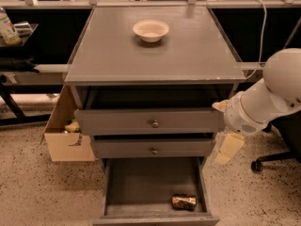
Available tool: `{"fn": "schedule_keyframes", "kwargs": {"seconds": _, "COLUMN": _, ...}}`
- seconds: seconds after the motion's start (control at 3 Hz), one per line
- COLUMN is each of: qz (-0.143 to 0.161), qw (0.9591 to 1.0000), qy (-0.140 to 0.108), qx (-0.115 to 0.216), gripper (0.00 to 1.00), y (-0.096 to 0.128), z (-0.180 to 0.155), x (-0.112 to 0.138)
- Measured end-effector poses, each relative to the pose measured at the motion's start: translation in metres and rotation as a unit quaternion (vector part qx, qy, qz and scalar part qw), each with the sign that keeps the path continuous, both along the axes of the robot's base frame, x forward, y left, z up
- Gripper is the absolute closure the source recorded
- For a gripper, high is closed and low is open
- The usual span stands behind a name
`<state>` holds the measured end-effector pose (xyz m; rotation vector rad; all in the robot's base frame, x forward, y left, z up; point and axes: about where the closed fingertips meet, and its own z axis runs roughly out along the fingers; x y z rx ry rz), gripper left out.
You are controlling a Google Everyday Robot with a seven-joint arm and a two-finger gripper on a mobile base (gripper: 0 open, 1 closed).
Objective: Pick orange can from bottom drawer and place on counter
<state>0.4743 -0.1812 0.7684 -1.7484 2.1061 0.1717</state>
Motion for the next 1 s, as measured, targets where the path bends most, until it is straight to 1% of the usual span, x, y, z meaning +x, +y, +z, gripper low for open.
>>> {"fn": "schedule_keyframes", "kwargs": {"seconds": 0.33, "qz": 0.000, "qw": 1.0000, "qy": 0.000, "qx": 0.000, "gripper": 0.00, "y": 0.000, "z": 0.000, "x": 0.000}}
{"fn": "schedule_keyframes", "kwargs": {"seconds": 0.67, "qz": 0.020, "qw": 0.9997, "qy": -0.010, "qx": 0.009, "gripper": 0.00, "y": 0.000, "z": -0.029, "x": -0.002}}
{"fn": "schedule_keyframes", "kwargs": {"seconds": 1.0, "qz": 0.040, "qw": 0.9989, "qy": -0.010, "qx": 0.023, "gripper": 0.00, "y": -0.004, "z": -0.079, "x": 0.000}}
